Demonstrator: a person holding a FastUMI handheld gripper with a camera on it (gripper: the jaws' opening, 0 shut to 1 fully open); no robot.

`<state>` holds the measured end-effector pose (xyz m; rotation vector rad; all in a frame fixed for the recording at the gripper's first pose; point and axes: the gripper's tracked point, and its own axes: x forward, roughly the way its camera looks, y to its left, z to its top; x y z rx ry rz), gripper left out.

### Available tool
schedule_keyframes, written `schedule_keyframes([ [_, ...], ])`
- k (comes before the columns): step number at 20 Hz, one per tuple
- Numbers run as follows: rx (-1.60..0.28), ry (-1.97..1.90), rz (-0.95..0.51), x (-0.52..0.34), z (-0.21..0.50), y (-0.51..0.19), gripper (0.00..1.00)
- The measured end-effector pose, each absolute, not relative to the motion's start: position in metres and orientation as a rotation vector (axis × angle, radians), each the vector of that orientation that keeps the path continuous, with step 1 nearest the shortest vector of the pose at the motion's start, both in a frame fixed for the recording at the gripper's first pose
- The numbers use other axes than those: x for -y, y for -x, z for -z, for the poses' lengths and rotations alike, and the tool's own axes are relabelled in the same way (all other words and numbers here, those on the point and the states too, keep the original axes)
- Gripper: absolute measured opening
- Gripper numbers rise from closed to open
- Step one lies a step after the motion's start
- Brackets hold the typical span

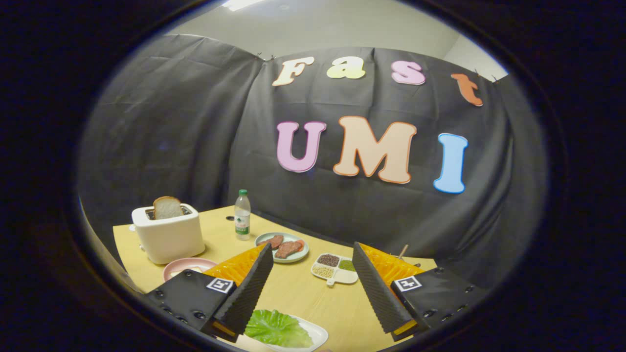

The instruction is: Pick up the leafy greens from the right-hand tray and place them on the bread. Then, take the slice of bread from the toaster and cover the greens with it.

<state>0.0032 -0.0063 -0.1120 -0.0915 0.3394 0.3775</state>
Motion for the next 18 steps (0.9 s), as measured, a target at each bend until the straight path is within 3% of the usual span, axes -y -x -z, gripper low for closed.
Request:
schedule_keyframes([
  [18,-0.848,0.292,-0.769,-0.015,0.281,0.058,1.0],
])
